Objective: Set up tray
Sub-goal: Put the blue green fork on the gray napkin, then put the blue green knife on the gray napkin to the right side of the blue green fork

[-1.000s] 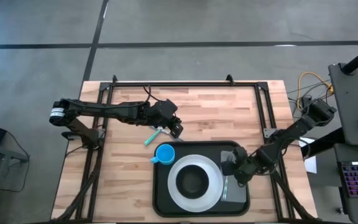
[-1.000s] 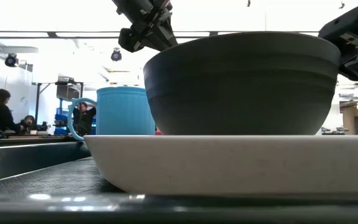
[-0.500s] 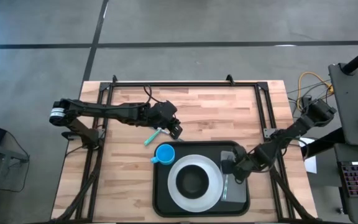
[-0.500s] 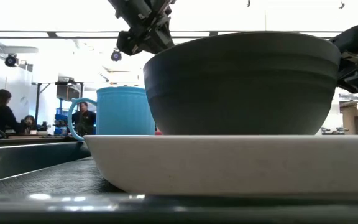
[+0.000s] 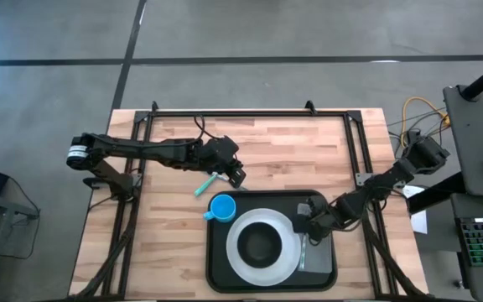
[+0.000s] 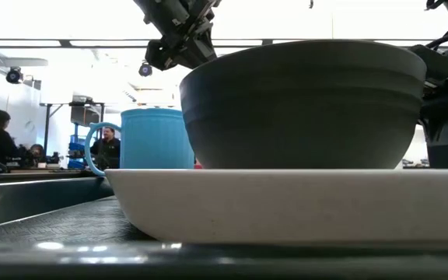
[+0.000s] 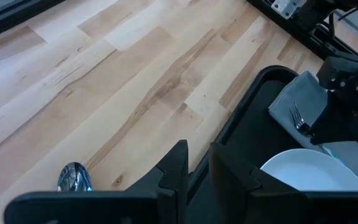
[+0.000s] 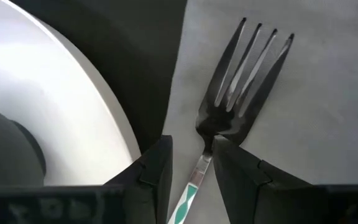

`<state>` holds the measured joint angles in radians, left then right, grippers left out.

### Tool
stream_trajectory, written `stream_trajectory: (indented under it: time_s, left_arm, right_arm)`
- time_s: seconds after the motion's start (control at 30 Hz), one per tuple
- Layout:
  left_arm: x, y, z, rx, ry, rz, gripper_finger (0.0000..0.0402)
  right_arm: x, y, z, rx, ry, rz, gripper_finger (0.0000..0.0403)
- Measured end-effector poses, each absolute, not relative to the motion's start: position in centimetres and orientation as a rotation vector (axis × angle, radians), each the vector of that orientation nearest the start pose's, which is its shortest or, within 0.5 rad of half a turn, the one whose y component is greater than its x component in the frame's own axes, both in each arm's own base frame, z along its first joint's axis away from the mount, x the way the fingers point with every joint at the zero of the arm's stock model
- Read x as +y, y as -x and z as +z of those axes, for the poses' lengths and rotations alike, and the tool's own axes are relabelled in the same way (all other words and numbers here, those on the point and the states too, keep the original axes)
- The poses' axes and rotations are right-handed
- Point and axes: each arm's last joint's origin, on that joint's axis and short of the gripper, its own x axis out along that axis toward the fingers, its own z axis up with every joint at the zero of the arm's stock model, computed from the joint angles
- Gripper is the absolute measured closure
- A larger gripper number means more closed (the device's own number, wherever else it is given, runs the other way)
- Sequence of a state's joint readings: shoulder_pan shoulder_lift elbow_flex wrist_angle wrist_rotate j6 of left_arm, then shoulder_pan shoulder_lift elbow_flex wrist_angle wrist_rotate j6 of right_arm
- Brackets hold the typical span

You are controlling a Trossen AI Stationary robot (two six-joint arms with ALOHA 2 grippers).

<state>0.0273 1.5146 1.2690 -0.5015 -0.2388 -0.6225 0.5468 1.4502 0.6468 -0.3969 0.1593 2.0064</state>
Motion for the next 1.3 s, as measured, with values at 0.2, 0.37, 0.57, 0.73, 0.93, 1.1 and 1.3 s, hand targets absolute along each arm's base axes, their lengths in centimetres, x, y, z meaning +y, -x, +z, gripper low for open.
stream_trajectory:
  time_s: [0.2, 0.37, 0.57, 0.73, 0.93, 1.1, 1.3]
  left_arm:
    - [1.6, -32.7, 30.0, 0.642, 0.507, 0.475, 0.0356]
    - [1.6, -32.7, 30.0, 0.644, 0.497, 0.471, 0.0356]
    - [1.6, -32.7, 30.0, 0.642, 0.497, 0.470, 0.0356]
    - [1.6, -32.7, 30.0, 0.644, 0.492, 0.469, 0.0356]
    - [2.1, -31.8, 29.2, 0.766, 0.474, 0.517, 0.0356]
    - [3.0, -30.4, 28.2, 0.917, 0.444, 0.578, 0.0356]
    - [3.9, -29.0, 27.1, 1.085, 0.338, 0.582, 0.0356]
  right_arm:
    - [11.7, -20.4, 14.1, 0.927, -1.320, -0.852, 0.0293]
    - [11.7, -20.5, 14.2, 0.923, -1.316, -0.853, 0.0292]
    - [12.1, -21.1, 15.2, 0.916, -1.285, -0.796, 0.0296]
    - [12.1, -21.3, 16.4, 0.867, -1.248, -0.767, 0.0290]
    - [10.8, -21.0, 17.8, 0.832, -1.154, -0.741, 0.0287]
    - [8.6, -21.7, 19.0, 0.808, -1.055, -0.677, 0.0290]
    - [5.1, -23.9, 20.8, 0.830, -0.879, -0.563, 0.0289]
